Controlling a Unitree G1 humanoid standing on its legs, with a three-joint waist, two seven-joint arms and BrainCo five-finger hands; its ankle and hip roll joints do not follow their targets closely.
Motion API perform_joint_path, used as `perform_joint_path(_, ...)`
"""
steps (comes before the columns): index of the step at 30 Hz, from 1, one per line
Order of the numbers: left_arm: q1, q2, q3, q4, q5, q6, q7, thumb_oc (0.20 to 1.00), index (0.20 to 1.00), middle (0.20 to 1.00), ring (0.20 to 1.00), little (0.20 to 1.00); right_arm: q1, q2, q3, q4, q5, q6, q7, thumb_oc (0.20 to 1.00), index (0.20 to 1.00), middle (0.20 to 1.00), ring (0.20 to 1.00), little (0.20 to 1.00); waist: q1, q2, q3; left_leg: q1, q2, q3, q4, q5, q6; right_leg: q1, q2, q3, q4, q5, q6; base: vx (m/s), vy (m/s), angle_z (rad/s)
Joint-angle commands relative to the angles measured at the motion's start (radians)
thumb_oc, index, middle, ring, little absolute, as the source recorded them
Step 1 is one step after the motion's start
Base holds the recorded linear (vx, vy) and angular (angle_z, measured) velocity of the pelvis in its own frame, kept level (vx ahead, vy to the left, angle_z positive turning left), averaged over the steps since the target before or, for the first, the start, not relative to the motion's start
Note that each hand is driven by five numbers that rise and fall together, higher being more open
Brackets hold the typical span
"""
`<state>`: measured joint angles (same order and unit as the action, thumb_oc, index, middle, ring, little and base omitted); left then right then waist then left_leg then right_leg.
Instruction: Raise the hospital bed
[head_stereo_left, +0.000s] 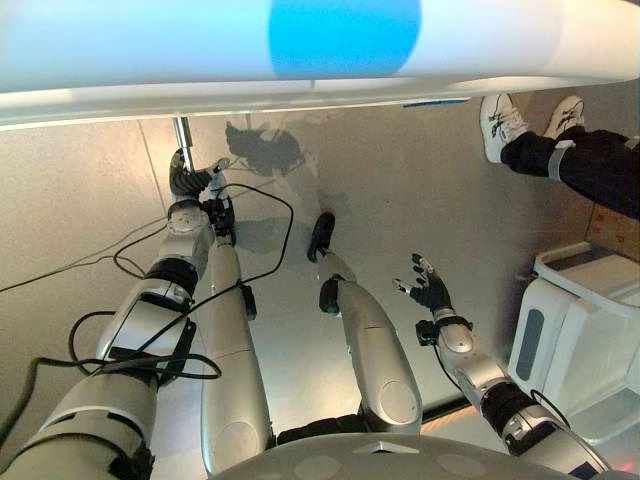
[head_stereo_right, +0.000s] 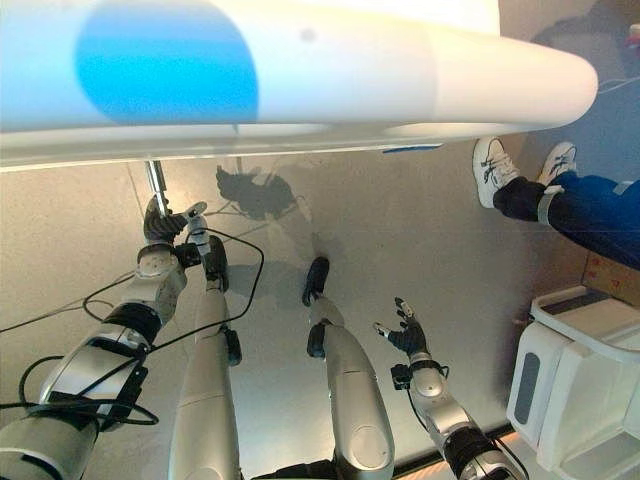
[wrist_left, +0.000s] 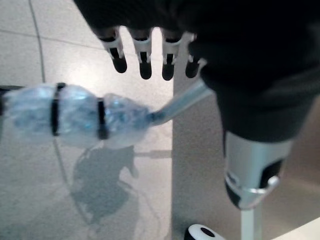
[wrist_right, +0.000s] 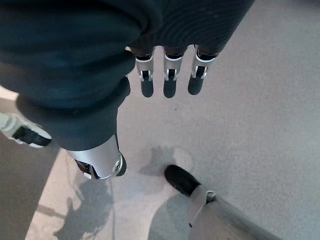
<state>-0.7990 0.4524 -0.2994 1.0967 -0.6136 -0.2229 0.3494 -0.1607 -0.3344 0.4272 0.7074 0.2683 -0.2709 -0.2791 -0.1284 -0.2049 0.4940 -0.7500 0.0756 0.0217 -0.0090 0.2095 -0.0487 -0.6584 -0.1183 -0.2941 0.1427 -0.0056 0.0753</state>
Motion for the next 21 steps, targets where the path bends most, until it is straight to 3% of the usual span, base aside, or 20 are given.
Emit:
perform_joint_path(1,-0.097,0.028,0.015,0.004,-0.019,-0.027,0.02,1.0,1.0,1.0,1.0,1.0,0.022,-0.065,-0.018,-0.086,0.02,-0.032,-0.028,1.0,1.0,1.0,1.0,1.0,-0.021,-0.023,0.026,0.004,-0.057,0.045,-0.078,0.028,-0.002,-0.09,0.001,0.032,-0.175,0.285,0.086,0.01,0.016,-0.03)
perform_joint_path(21,-0.161,0.021,-0.012,0.035,-0.021,-0.029,0.011,1.0,1.0,1.0,1.0,1.0,0.007,-0.061,-0.006,-0.064,0.032,-0.053,-0.024,1.0,1.0,1.0,1.0,1.0,-0.042,-0.023,0.026,-0.011,-0.051,0.064,-0.078,0.02,0.0,-0.13,0.007,0.054,-0.174,0.293,0.085,0.0,-0.007,-0.04)
